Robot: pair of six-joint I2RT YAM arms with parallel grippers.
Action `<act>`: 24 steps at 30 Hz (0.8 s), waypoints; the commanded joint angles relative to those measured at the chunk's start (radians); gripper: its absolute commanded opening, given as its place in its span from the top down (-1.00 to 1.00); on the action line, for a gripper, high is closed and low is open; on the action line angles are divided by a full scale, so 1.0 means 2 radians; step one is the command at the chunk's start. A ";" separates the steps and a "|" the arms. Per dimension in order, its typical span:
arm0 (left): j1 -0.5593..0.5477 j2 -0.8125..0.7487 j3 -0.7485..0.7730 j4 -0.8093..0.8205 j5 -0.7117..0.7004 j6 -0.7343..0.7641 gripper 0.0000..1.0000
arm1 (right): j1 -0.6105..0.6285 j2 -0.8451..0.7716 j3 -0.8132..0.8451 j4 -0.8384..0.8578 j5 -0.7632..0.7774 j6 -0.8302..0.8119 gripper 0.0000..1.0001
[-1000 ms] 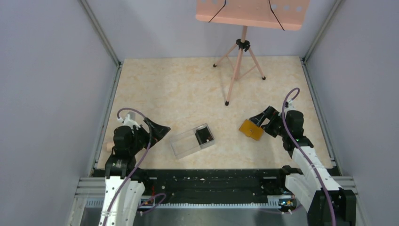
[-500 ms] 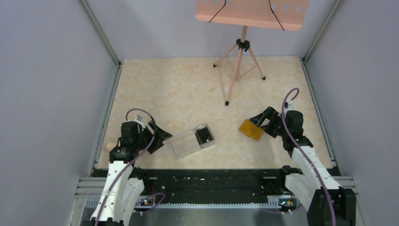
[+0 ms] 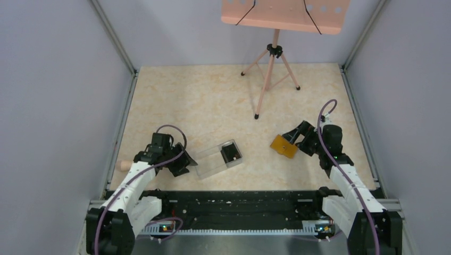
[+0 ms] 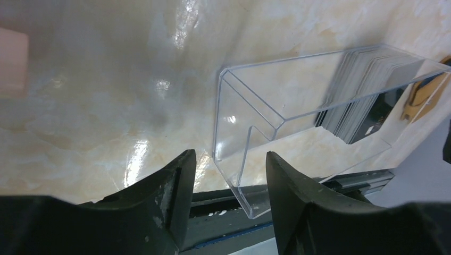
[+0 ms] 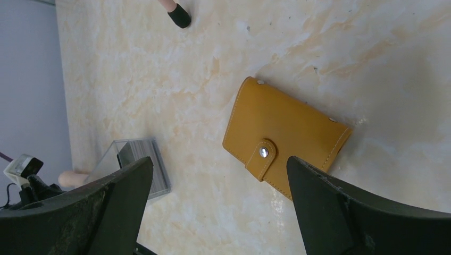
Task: Put the credit cards into the card holder
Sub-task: Move the storage box to the center of the board.
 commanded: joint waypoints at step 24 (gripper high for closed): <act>-0.062 0.231 0.198 -0.001 -0.102 0.008 1.00 | -0.002 0.080 0.117 -0.149 0.111 -0.050 -0.88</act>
